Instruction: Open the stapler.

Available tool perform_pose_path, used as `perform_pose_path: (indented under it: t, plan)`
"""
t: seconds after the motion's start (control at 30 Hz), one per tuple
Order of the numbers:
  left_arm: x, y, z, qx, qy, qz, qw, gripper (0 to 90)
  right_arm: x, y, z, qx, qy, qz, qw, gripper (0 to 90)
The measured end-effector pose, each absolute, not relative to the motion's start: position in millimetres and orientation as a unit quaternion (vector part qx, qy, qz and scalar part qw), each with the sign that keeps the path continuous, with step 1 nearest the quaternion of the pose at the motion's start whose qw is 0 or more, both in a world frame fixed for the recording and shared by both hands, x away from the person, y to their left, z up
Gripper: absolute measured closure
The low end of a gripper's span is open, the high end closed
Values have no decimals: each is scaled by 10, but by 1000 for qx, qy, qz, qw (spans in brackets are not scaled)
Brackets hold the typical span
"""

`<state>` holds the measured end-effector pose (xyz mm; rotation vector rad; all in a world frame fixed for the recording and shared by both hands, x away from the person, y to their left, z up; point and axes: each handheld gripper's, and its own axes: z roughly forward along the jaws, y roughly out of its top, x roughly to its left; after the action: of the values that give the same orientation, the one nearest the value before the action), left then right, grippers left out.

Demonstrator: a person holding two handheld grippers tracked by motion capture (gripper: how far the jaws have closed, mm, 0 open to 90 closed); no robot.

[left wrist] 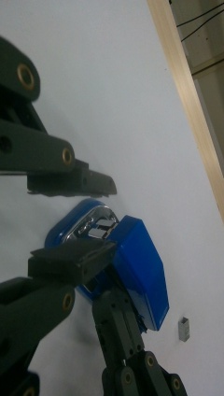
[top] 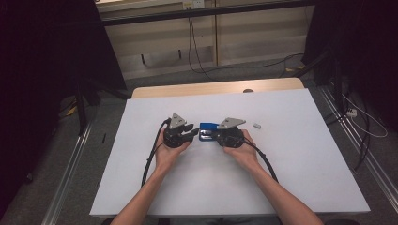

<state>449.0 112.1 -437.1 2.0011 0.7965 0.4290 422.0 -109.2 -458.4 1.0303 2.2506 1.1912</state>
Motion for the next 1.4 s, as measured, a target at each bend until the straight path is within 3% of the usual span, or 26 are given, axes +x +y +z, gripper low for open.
perform_pose_path:
  t: [0.03,0.1,0.13,0.3,1.4]
  plan:
    - [4490,1123,-4371,812,322,171,455,768,4221,-1086,-4587,367,805,423,197,900]
    - [4485,1118,-4377,812,322,168,457,789,4222,-1085,-4586,367,805,422,197,900]
    - [4486,1118,-4377,814,321,168,454,844,4226,-1088,-4587,367,807,420,196,900]
    - [4491,1104,-4404,817,325,162,449,900,4232,-1096,-4590,368,809,414,197,900]
    - [4584,967,-4478,820,333,171,432,900,4248,-1096,-4595,374,809,408,199,900]
